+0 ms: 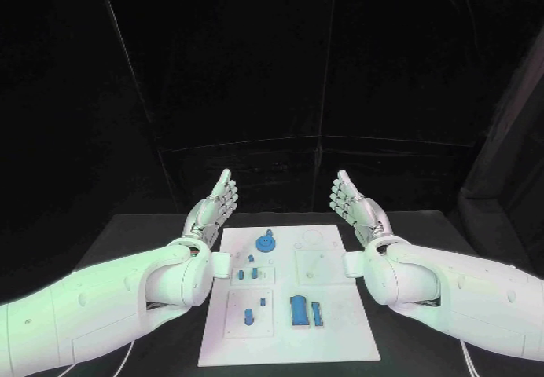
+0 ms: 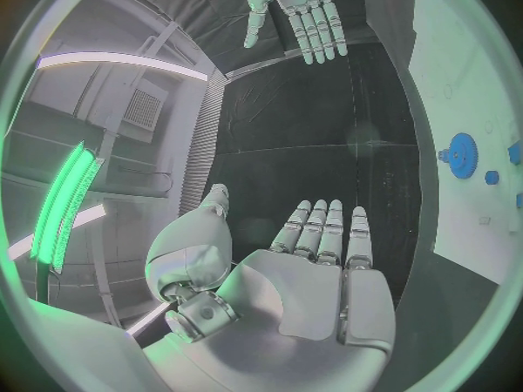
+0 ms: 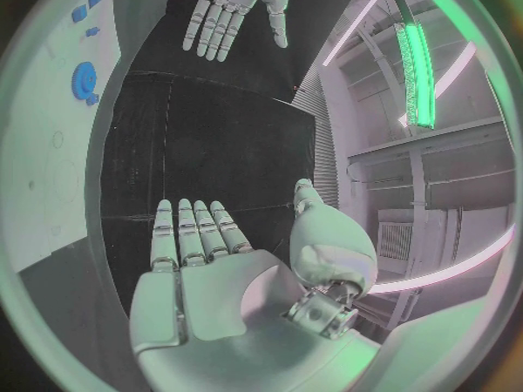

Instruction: Assemble the parts on the task board

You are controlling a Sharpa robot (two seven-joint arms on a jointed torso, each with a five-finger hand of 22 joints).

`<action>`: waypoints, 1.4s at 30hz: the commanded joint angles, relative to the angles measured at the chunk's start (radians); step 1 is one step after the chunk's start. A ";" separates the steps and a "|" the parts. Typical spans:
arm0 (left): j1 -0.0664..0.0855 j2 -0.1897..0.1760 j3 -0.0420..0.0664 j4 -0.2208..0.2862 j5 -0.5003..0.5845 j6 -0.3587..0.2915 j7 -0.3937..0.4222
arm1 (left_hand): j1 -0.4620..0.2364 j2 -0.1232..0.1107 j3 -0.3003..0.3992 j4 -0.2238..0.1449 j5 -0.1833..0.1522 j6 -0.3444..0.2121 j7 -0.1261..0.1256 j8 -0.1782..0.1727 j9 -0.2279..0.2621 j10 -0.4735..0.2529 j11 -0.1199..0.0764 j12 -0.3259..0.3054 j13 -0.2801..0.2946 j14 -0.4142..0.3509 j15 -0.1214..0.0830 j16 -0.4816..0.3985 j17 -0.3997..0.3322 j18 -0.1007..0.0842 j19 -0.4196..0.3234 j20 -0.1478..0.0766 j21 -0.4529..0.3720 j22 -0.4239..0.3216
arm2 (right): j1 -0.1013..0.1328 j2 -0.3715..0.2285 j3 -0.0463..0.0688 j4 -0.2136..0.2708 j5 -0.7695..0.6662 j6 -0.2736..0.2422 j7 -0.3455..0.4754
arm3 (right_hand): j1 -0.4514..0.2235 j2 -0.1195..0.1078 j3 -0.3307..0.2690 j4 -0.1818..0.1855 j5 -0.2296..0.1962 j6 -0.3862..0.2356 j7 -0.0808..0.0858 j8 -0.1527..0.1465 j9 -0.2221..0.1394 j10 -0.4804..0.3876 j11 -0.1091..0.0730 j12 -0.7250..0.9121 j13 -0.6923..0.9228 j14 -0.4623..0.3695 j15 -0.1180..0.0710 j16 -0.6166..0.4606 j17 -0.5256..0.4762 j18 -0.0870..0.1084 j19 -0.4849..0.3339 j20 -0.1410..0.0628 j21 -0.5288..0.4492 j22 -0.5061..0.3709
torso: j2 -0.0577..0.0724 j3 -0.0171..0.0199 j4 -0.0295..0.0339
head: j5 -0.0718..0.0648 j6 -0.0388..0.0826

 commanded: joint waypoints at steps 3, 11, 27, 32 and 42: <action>-0.004 -0.004 0.005 0.023 -0.022 -0.134 0.032 | -0.152 0.000 -0.017 0.000 -0.004 -0.114 -0.012 -0.004 -0.002 -0.114 -0.014 -0.007 -0.001 -0.111 -0.009 -0.011 -0.002 -0.037 -0.079 -0.074 -0.004 -0.013 | 0.002 -0.001 0.002 0.004 0.046 -0.061 0.043 | -0.164 -0.001 0.012 0.000 -0.021 -0.111 -0.009 -0.004 -0.002 -0.121 -0.008 -0.007 -0.003 -0.129 -0.002 -0.005 -0.005 -0.038 -0.120 -0.034 -0.007 -0.002 | 0.000 0.0003 0.0001 | 0.000 0.000; -0.004 -0.004 0.005 0.023 -0.022 -0.134 0.032 | -0.220 0.000 -0.017 0.000 -0.004 -0.165 -0.012 -0.004 -0.002 -0.165 -0.014 -0.007 -0.001 -0.160 -0.009 -0.011 -0.002 -0.037 -0.112 -0.074 -0.004 -0.013 | 0.002 -0.001 0.002 0.004 0.046 -0.061 0.043 | -0.244 -0.001 0.012 0.000 -0.021 -0.166 -0.009 -0.004 -0.002 -0.181 -0.008 -0.007 -0.003 -0.192 -0.002 -0.005 -0.005 -0.038 -0.179 -0.034 -0.007 -0.002 | 0.000 0.0003 0.0001 | 0.000 0.000; -0.004 -0.004 0.005 0.023 -0.022 -0.134 0.032 | -0.395 0.000 -0.017 0.000 -0.004 -0.295 -0.012 -0.004 -0.002 -0.298 -0.014 -0.007 -0.001 -0.287 -0.009 -0.011 -0.002 -0.037 -0.202 -0.074 -0.004 -0.013 | 0.002 -0.001 0.002 0.004 0.046 -0.061 0.043 | -0.366 -0.001 0.012 0.000 -0.021 -0.300 -0.009 -0.004 -0.002 -0.327 -0.008 -0.007 -0.003 -0.347 -0.002 -0.005 -0.005 -0.038 -0.325 -0.034 -0.007 -0.002 | 0.000 0.0003 0.0001 | 0.000 0.000; -0.004 -0.004 0.005 0.023 -0.022 -0.134 0.032 | -0.395 0.000 -0.017 0.000 -0.004 -0.295 -0.012 -0.004 -0.002 -0.298 -0.014 -0.007 -0.001 -0.287 -0.009 -0.011 -0.002 -0.037 -0.202 -0.074 -0.004 -0.013 | 0.002 -0.001 0.002 0.004 0.046 -0.061 0.043 | -0.441 -0.001 0.012 0.000 -0.021 -0.300 -0.009 -0.004 -0.002 -0.327 -0.008 -0.007 -0.003 -0.347 -0.002 -0.005 -0.005 -0.038 -0.325 -0.034 -0.007 -0.002 | 0.000 0.0003 0.0001 | 0.000 0.000; -0.004 -0.004 0.005 0.023 -0.022 -0.134 0.032 | -0.395 0.000 -0.017 0.000 -0.004 -0.295 -0.012 -0.004 -0.002 -0.298 -0.014 -0.007 -0.001 -0.287 -0.009 -0.011 -0.002 -0.037 -0.202 -0.074 -0.004 -0.013 | 0.002 -0.001 0.002 0.004 0.046 -0.061 0.043 | -0.441 -0.001 0.012 0.000 -0.021 -0.300 -0.009 -0.004 -0.002 -0.327 -0.008 -0.007 -0.003 -0.347 -0.002 -0.005 -0.005 -0.038 -0.325 -0.034 -0.007 -0.002 | 0.000 0.0003 0.0001 | 0.000 0.000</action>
